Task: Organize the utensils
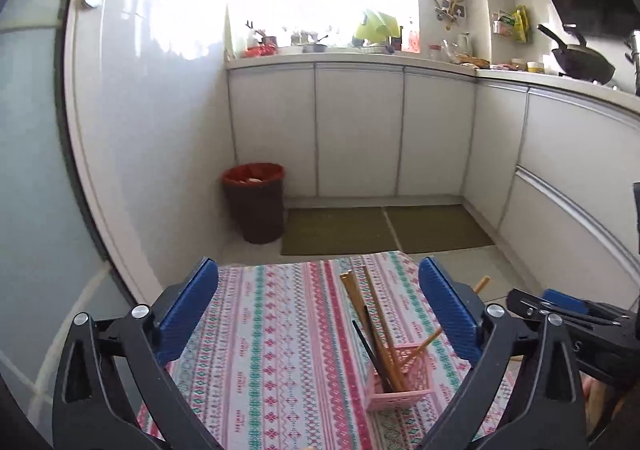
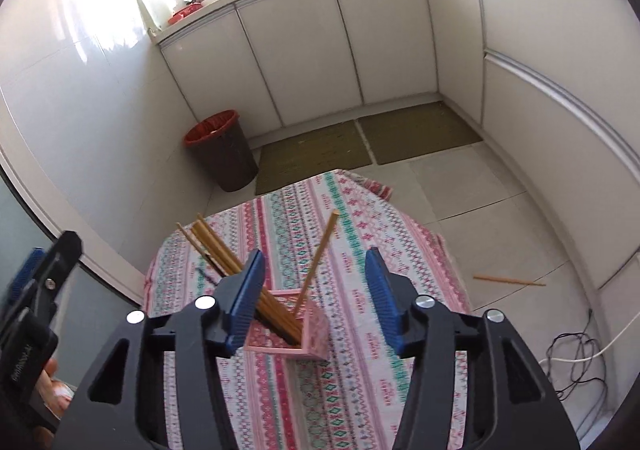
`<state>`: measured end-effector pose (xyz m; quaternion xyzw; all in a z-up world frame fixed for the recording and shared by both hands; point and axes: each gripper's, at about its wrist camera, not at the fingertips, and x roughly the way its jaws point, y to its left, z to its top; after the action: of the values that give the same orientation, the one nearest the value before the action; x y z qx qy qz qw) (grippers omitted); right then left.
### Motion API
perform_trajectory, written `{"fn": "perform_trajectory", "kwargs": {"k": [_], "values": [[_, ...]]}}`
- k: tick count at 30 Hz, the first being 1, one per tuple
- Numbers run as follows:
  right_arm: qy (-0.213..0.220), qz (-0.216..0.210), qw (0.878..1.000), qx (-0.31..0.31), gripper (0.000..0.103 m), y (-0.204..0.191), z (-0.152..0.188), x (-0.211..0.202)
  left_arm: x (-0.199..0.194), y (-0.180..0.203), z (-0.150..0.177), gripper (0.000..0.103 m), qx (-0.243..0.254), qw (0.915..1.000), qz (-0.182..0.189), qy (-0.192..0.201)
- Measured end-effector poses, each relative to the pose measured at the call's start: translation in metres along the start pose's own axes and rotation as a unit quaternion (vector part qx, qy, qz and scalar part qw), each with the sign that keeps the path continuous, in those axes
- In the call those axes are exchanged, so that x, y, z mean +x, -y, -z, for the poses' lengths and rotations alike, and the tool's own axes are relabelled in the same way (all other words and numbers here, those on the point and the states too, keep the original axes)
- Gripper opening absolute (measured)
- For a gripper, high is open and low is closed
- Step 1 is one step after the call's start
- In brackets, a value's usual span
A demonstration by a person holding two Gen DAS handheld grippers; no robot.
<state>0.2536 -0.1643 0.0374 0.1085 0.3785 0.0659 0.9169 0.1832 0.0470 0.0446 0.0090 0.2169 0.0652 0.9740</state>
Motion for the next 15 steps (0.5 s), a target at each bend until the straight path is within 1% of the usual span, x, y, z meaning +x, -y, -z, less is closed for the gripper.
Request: {"fn": "perform_trajectory", "kwargs": {"k": [2,3,5,6,7,8,10,13,15], "values": [[0.008,0.010,1.000,-0.003,0.068,0.003,0.005,-0.005,0.000,0.006,0.003,0.096,0.010,0.9999,-0.014,-0.003],[0.013,0.016,1.000,-0.005,0.069,0.005,0.007,-0.008,-0.001,0.010,0.007,0.096,0.019,0.9995,-0.026,-0.006],[0.024,0.029,0.999,-0.010,0.078,0.008,0.011,-0.014,-0.001,0.017,0.011,0.096,0.034,0.9983,-0.046,-0.012],[0.033,0.036,0.999,-0.014,0.080,0.008,0.014,-0.019,-0.002,0.021,0.014,0.096,0.039,0.9973,-0.060,-0.014],[0.041,0.042,0.998,-0.018,0.084,0.008,0.015,-0.023,-0.004,0.023,0.017,0.096,0.040,0.9971,-0.064,-0.014],[0.054,0.053,0.997,-0.025,0.090,0.008,0.018,-0.029,-0.007,0.024,0.019,0.096,0.039,0.9974,-0.059,-0.013],[0.080,0.076,0.993,-0.040,0.096,0.008,0.024,-0.040,-0.014,0.026,0.021,0.096,0.036,0.9983,-0.044,-0.011],[0.108,0.111,0.986,-0.052,0.096,0.010,0.033,-0.056,-0.025,0.028,0.025,0.096,0.039,0.9980,-0.045,-0.019],[0.110,0.122,0.985,-0.047,0.096,0.017,0.036,-0.065,-0.032,0.029,0.028,0.096,0.025,0.9989,-0.033,-0.021]]}}
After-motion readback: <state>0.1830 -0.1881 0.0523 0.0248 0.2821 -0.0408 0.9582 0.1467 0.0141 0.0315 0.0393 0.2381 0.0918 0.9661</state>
